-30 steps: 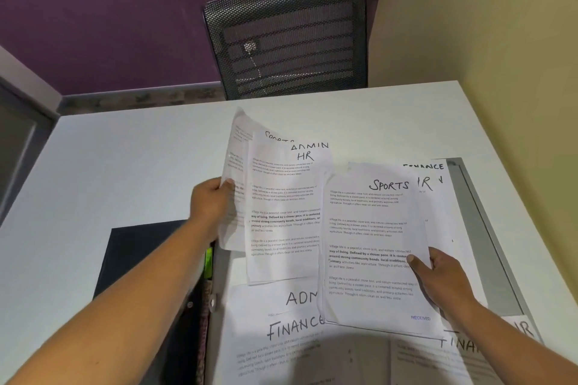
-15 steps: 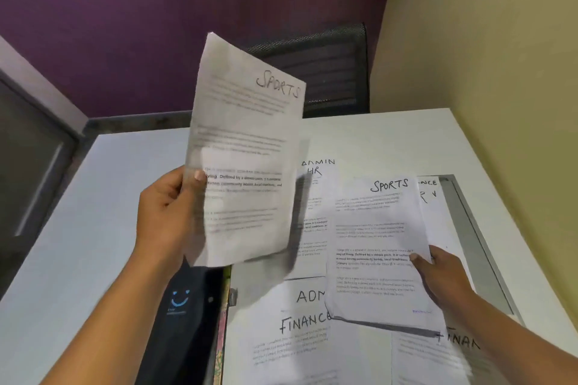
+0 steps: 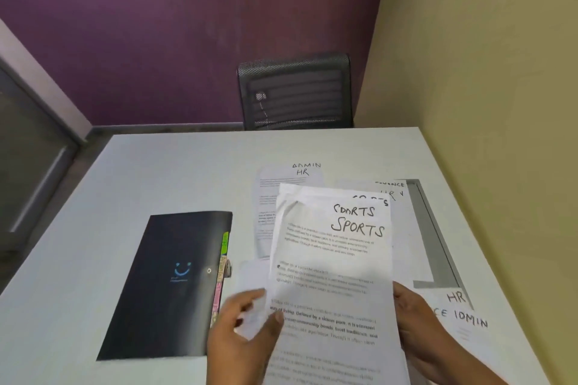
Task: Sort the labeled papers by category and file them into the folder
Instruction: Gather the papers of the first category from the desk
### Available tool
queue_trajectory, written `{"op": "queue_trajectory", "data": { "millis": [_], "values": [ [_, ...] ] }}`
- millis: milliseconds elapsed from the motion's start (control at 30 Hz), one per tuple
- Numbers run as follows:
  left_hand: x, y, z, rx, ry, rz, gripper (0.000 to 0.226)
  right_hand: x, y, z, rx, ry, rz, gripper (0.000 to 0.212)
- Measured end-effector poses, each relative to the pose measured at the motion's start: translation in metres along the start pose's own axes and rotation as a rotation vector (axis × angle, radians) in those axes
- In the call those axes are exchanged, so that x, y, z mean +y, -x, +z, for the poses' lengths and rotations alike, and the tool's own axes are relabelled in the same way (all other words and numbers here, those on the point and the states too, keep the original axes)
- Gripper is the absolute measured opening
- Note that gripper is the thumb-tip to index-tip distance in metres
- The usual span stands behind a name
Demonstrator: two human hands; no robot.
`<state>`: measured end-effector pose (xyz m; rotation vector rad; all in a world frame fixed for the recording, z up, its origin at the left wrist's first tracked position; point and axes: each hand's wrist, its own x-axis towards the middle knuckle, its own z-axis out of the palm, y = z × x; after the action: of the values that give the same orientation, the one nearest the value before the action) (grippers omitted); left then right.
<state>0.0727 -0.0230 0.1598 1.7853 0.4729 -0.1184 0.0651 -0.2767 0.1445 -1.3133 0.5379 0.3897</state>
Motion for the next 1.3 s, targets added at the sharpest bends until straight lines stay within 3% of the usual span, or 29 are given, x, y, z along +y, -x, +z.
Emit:
{"op": "queue_trajectory", "data": {
  "millis": [67,167,267,333,433,500,633,767,900,967,1000,1067,1167,1300],
  "values": [
    [0.0,0.001,-0.01,-0.02,-0.04,-0.04,0.057,0.004,0.014,0.002,-0.076,-0.061,0.022,0.037],
    [-0.001,-0.003,-0.019,-0.263,0.217,-0.233,0.07,0.008,0.026,0.007,-0.157,-0.02,-0.009,0.042],
    [0.001,0.006,-0.018,-0.406,0.212,-0.22,0.031,0.007,0.032,0.01,-0.187,-0.032,-0.009,0.038],
    [-0.002,0.013,-0.016,-0.425,0.209,-0.184,0.029,0.004,0.037,0.012,-0.153,-0.167,0.037,0.029],
    [-0.004,0.022,-0.015,-0.4,0.34,-0.177,0.029,0.006,0.044,0.015,-0.089,-0.288,0.023,0.038],
    [-0.004,0.028,-0.013,-0.388,0.362,-0.127,0.028,0.008,0.048,0.019,-0.068,-0.134,-0.105,0.023],
    [-0.002,0.029,-0.007,-0.325,0.285,0.046,0.024,0.003,0.049,0.021,0.13,0.261,-0.297,0.02],
    [0.004,0.026,-0.004,-0.248,0.223,0.186,0.022,0.0,0.046,0.024,0.21,0.241,-0.371,0.023],
    [0.003,0.024,-0.003,-0.238,0.065,0.35,0.035,0.008,0.042,0.026,0.187,0.262,-0.401,0.028],
    [-0.004,0.02,-0.003,-0.255,0.0,0.418,0.031,0.014,0.04,0.026,0.167,0.305,-0.364,0.043],
    [-0.009,0.016,-0.002,-0.27,-0.01,0.441,0.027,0.017,0.038,0.025,0.152,0.32,-0.37,0.038],
    [-0.016,0.009,-0.001,-0.276,-0.01,0.403,0.024,0.02,0.036,0.025,0.105,0.335,-0.402,0.015],
    [-0.02,0.003,0.005,-0.278,-0.034,0.383,0.021,0.021,0.034,0.026,0.082,0.35,-0.435,0.029],
    [-0.016,-0.002,0.002,-0.277,-0.002,0.38,0.014,0.02,0.031,0.022,0.098,0.387,-0.451,0.029]
  ]
}}
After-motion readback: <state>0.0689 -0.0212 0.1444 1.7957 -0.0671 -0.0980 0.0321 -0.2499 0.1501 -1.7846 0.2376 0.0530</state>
